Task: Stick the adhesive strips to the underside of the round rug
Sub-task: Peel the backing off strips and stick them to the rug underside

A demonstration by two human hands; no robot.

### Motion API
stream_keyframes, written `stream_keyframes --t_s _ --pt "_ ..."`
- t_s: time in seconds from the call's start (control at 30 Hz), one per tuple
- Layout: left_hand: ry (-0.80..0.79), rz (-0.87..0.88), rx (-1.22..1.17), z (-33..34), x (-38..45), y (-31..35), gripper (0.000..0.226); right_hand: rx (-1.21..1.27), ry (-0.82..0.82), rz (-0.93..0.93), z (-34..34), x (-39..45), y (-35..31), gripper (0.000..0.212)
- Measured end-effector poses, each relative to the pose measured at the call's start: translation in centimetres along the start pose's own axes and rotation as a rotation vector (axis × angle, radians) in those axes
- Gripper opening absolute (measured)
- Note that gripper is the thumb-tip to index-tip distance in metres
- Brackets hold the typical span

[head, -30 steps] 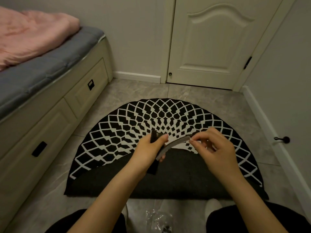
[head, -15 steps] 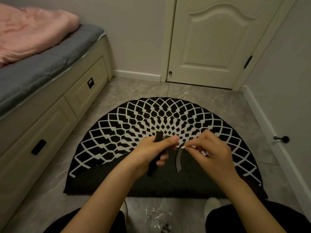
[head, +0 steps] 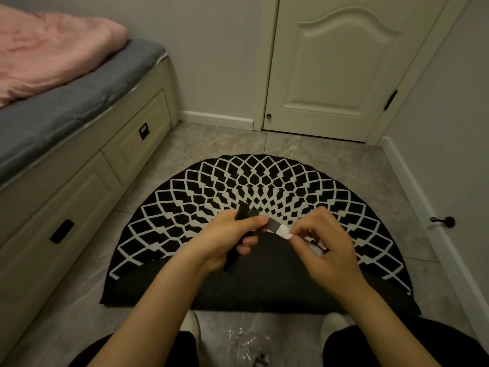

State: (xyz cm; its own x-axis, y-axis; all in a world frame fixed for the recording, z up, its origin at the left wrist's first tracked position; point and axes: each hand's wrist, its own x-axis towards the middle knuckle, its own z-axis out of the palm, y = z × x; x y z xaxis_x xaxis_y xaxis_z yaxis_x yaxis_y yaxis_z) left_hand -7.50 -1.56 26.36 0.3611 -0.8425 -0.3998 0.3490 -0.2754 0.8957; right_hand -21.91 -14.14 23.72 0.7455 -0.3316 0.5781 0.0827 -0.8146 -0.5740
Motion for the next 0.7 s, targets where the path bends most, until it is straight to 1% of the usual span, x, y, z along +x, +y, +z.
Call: stream_keyframes --t_s 0.1,0.2,0.27,0.3,0.4,0.47,0.53,0.57,0.63,0.67,0.7 --pt "0.074 0.018 0.108 -0.7 0.0 0.1 0.016 0.120 -0.046 0.111 -0.6 0.3 -0.3 0.007" --pt "0.169 0.015 0.135 -1.2 0.0 0.3 0.017 0.425 -0.083 0.221 -1.5 0.3 -0.5 0.003" --pt "0.185 0.025 0.112 -1.6 -0.1 0.5 0.017 0.604 -0.099 0.314 -2.1 0.3 -0.5 0.003" --pt "0.174 0.030 0.109 -1.6 -0.1 0.6 0.017 0.672 -0.094 0.362 -2.3 0.3 -0.6 0.006" --pt "0.148 0.034 0.094 -1.3 -0.1 0.7 0.017 0.860 -0.037 0.475 -2.5 0.4 -1.0 0.022" --pt "0.136 0.050 0.070 -1.0 0.0 0.6 0.018 0.939 0.017 0.512 -2.4 0.5 -1.1 0.024" --pt "0.150 0.068 0.035 -0.8 0.1 0.6 0.019 1.003 0.070 0.525 -2.3 0.6 -1.2 0.016" --pt "0.179 0.076 0.017 -0.8 0.2 0.5 0.017 1.035 0.092 0.534 -2.3 0.7 -1.2 0.010" --pt "0.270 0.096 -0.014 -1.0 0.6 0.2 0.016 1.070 0.131 0.561 -2.5 0.8 -1.0 0.011" --pt "0.309 0.108 -0.023 -1.1 0.8 0.0 0.016 1.069 0.152 0.578 -2.7 0.9 -0.9 0.009" --pt "0.329 0.122 -0.032 -1.2 0.9 -0.1 0.017 1.061 0.171 0.590 -2.8 0.9 -0.7 0.015"
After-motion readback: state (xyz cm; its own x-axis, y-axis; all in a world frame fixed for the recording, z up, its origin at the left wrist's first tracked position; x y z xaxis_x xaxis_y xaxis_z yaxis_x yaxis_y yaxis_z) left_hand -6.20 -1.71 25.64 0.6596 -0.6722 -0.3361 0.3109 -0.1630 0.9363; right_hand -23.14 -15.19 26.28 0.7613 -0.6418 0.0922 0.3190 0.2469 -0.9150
